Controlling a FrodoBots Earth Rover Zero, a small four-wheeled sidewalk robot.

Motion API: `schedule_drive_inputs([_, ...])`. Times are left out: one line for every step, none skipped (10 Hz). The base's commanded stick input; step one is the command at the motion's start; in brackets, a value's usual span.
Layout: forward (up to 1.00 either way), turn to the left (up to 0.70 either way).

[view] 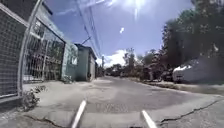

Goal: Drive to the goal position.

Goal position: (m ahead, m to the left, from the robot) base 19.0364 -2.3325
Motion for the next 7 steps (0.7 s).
schedule_drive_inputs([0.70,0.17])
schedule_drive_inputs([0.70,0.19])
schedule_drive_inputs([0.70,0.09])
schedule_drive_inputs([0.70,0.21])
schedule_drive_inputs([0.70,0.15])
schedule_drive_inputs([0.70,0.07])
schedule_drive_inputs([0.70,0.14])
